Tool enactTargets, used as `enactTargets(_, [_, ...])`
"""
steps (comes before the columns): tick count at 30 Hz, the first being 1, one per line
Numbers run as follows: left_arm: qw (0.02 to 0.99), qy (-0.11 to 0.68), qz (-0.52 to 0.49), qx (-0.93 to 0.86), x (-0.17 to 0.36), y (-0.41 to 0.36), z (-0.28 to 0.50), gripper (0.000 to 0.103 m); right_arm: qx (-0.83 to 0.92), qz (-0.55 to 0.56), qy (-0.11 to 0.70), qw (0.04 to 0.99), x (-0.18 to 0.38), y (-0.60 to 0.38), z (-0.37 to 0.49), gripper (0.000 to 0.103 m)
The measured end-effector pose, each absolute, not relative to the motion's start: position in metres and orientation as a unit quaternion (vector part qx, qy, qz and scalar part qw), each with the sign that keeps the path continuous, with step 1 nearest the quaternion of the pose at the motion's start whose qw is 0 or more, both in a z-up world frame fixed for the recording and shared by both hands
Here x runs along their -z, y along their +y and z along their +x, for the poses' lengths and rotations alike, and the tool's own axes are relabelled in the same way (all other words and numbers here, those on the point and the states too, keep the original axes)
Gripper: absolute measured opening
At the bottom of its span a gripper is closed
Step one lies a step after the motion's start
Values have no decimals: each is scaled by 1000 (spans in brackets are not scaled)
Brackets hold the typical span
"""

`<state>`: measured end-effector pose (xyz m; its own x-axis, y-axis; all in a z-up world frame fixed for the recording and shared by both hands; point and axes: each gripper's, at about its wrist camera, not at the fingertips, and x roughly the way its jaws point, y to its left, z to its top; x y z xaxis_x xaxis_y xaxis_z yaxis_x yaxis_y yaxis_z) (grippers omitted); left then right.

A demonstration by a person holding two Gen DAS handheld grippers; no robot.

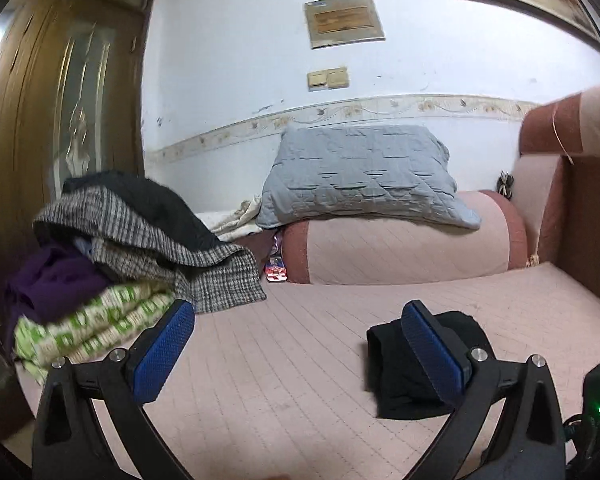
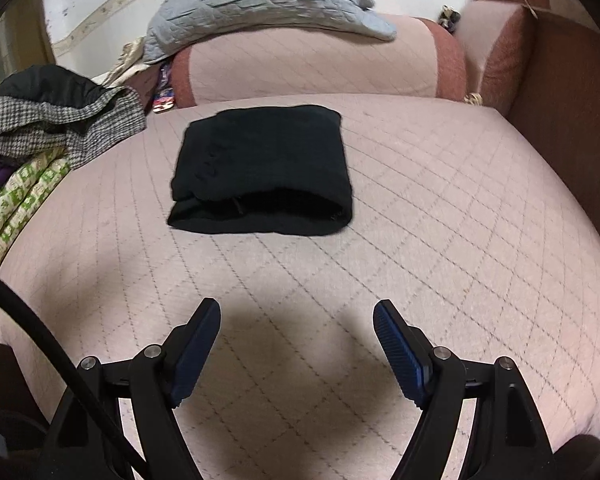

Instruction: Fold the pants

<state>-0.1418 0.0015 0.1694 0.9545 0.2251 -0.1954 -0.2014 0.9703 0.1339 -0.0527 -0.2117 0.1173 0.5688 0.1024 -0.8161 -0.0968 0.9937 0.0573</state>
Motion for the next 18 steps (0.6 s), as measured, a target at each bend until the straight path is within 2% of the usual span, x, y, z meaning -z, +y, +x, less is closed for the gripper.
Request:
enactTargets(4, [984,171,17,-51,-166,8,-126,103,-63,-13,460,886,-120,-202,-49,84])
enactTargets(10, [950,311,-1,-40,-119,16,-96,103,-47,-3,462,886,-118,-208,-48,85])
enactTargets(18, [916,399,-23,-34,-70,22,-86,103,-58,-13,474,879,-112,-201,-54,86])
